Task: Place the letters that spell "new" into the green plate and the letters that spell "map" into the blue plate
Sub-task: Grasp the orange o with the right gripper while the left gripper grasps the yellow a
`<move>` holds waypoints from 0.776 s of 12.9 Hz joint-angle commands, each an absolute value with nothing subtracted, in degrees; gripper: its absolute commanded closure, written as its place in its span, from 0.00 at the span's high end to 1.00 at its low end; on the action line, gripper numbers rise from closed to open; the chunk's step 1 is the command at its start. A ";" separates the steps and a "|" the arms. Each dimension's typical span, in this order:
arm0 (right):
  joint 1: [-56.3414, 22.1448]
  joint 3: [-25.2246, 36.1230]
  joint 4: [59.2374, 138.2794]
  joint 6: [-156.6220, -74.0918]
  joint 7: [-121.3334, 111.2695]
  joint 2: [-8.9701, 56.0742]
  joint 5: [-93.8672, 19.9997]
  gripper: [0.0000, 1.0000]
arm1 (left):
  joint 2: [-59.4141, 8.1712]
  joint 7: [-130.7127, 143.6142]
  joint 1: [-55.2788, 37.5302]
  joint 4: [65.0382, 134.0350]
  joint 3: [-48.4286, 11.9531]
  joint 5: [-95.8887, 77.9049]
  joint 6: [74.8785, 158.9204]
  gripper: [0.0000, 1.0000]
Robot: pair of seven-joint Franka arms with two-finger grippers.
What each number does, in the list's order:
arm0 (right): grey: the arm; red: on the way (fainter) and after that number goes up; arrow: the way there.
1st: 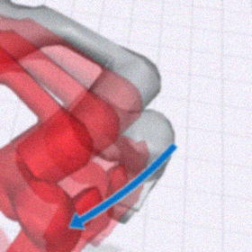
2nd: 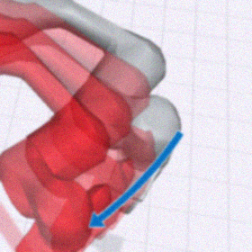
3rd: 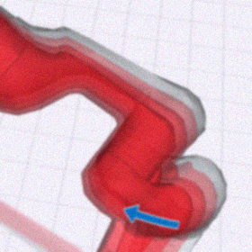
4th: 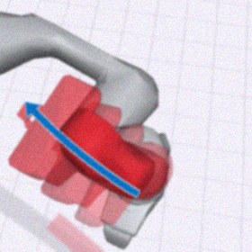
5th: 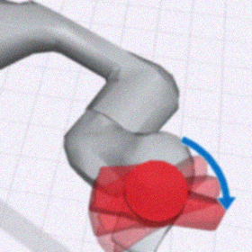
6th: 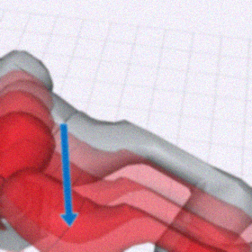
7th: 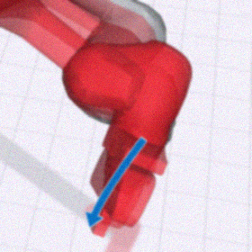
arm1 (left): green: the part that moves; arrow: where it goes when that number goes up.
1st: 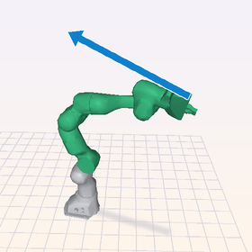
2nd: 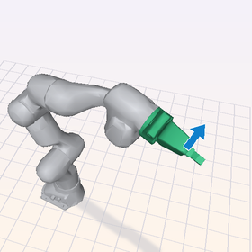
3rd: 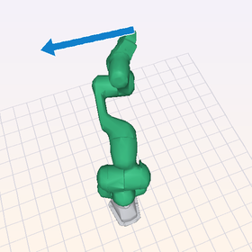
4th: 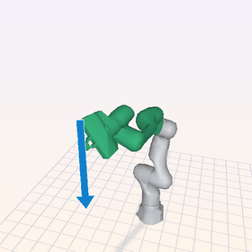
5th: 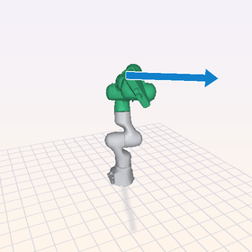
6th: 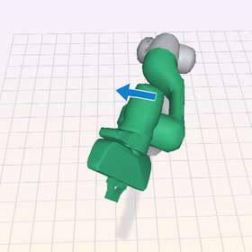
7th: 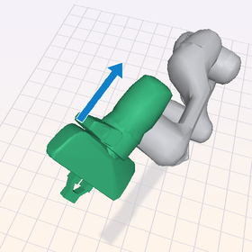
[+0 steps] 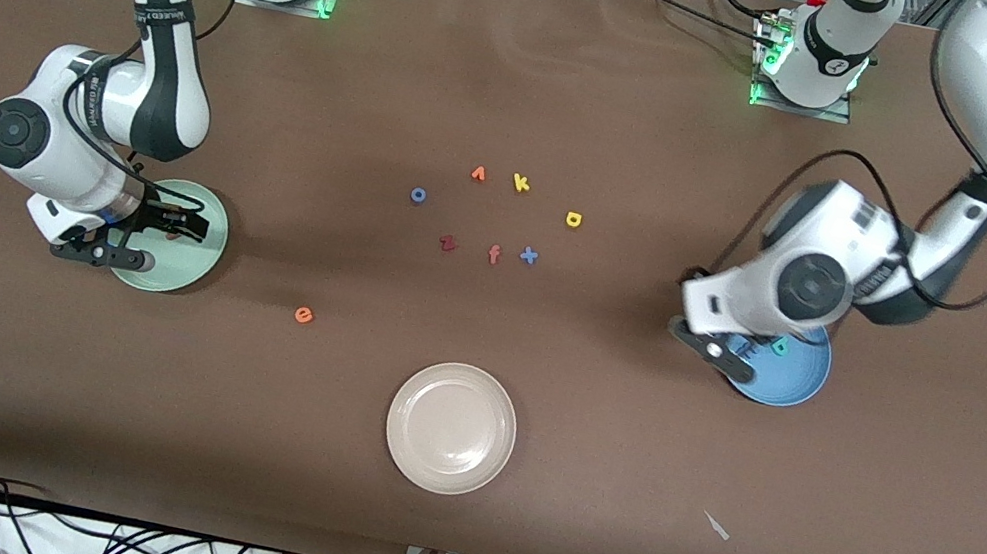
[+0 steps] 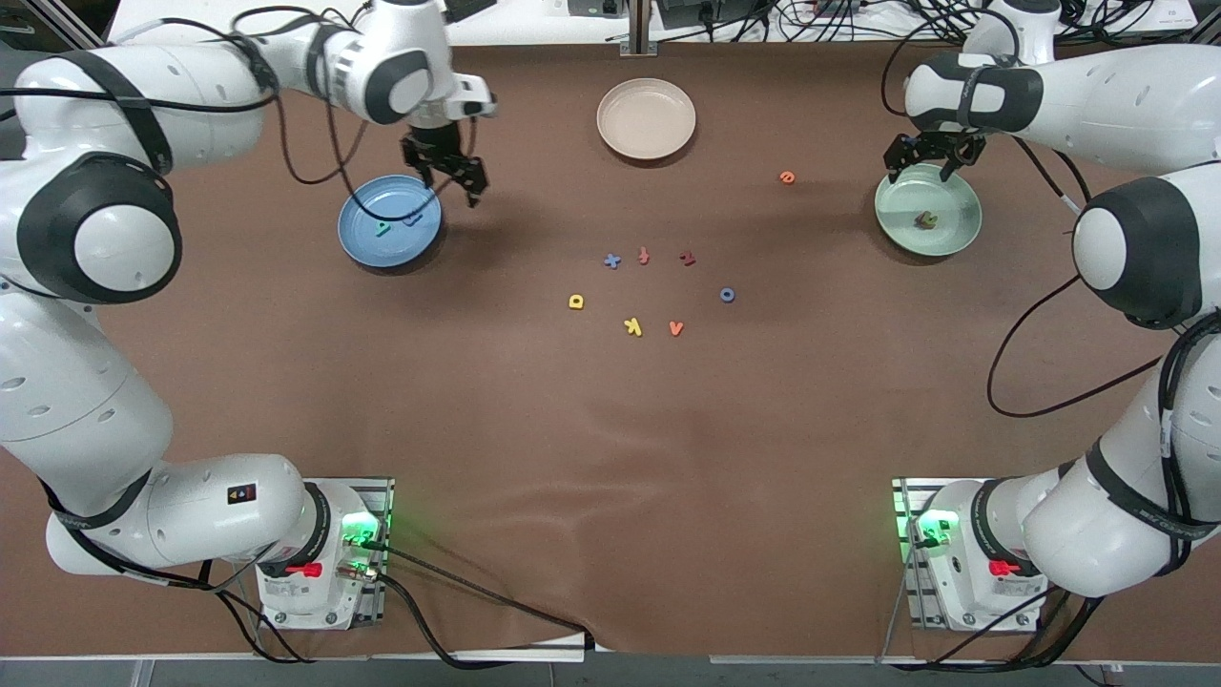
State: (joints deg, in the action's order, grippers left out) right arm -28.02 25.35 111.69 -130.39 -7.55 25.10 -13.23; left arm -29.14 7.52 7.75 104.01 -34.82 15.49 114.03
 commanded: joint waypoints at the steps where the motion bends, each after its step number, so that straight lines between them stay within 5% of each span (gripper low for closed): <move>1: -27.86 21.98 106.63 -128.76 -7.91 27.14 -14.06 1.00 | -30.05 17.71 -0.67 104.24 -34.37 14.94 114.34 1.00; 10: -27.77 12.49 92.91 -129.20 -9.13 38.66 -13.89 1.00 | -34.10 32.67 -10.80 106.87 -34.28 15.03 122.43 1.00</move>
